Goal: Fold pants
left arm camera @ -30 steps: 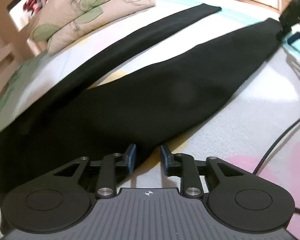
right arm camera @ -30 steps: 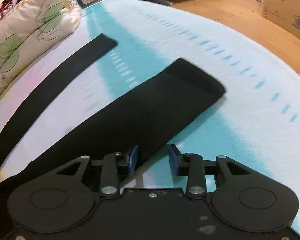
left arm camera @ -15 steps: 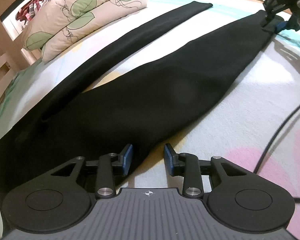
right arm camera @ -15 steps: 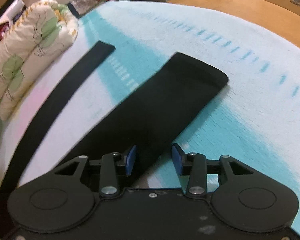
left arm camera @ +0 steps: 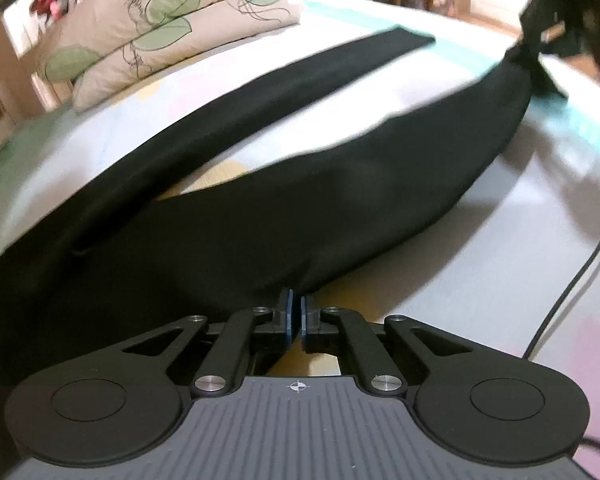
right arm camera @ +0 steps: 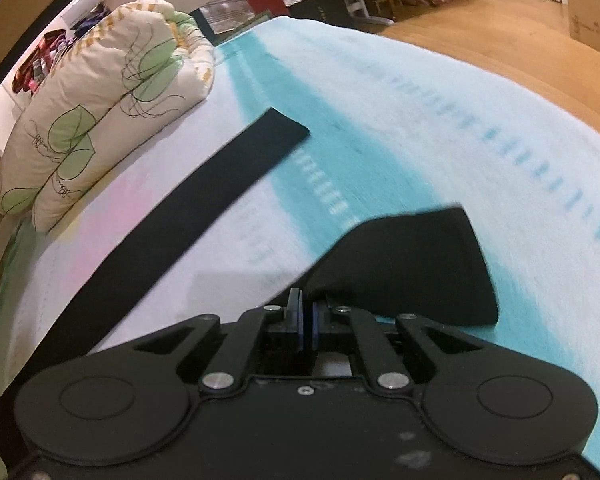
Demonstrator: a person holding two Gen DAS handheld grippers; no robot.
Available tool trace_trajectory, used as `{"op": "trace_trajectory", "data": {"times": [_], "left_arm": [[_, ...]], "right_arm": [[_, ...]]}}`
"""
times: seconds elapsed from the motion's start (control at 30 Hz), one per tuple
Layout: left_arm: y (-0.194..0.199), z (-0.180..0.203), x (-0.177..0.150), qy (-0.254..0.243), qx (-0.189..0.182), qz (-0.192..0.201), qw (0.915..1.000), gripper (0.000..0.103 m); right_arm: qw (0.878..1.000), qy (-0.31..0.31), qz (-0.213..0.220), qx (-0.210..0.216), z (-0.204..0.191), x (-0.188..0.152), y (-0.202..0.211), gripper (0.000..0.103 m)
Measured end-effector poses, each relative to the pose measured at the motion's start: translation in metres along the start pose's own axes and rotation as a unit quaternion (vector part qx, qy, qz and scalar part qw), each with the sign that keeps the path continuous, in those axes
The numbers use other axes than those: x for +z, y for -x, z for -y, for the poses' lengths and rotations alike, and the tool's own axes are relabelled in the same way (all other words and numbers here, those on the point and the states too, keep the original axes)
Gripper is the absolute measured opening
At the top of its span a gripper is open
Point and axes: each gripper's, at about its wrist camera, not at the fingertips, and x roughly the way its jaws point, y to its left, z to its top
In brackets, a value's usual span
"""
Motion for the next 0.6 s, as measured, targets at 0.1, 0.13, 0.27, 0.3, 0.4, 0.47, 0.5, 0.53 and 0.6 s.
{"op": "trace_trajectory", "data": {"times": [0.1, 0.13, 0.27, 0.3, 0.4, 0.47, 0.5, 0.53, 0.6], "left_arm": [[0.01, -0.023, 0.016, 0.024, -0.018, 0.003, 0.9996, 0.004], [0.012, -0.03, 0.022, 0.025, -0.018, 0.004, 0.9995, 0.004], [0.009, -0.057, 0.054, 0.021, -0.021, -0.008, 0.9995, 0.004], [0.006, -0.065, 0.061, 0.025, -0.024, -0.013, 0.9993, 0.004], [-0.005, -0.086, 0.084, 0.033, -0.031, -0.032, 0.9985, 0.004], [-0.015, -0.097, 0.099, 0.023, -0.025, -0.044, 0.9985, 0.004], [-0.021, -0.102, 0.106, 0.017, -0.021, -0.05, 0.9984, 0.004], [-0.026, -0.106, 0.11, 0.016, -0.018, -0.056, 0.9982, 0.004], [-0.044, -0.119, 0.123, 0.02, -0.01, -0.065, 0.9976, 0.004]], "right_arm": [[1.0, 0.023, 0.0, 0.003, -0.012, 0.015, 0.0, 0.006], [1.0, 0.03, -0.002, 0.003, -0.018, 0.021, -0.002, 0.006], [0.999, 0.043, -0.013, 0.011, -0.039, 0.046, -0.018, 0.006], [0.999, 0.047, -0.016, 0.014, -0.047, 0.054, -0.024, 0.006], [0.997, 0.07, -0.028, 0.014, -0.07, 0.077, -0.045, 0.006], [0.996, 0.084, -0.041, 0.013, -0.087, 0.092, -0.063, 0.006], [0.995, 0.086, -0.048, 0.013, -0.095, 0.099, -0.072, 0.006], [0.995, 0.087, -0.055, 0.013, -0.101, 0.107, -0.081, 0.006], [0.994, 0.084, -0.069, 0.012, -0.113, 0.118, -0.101, 0.006]]}}
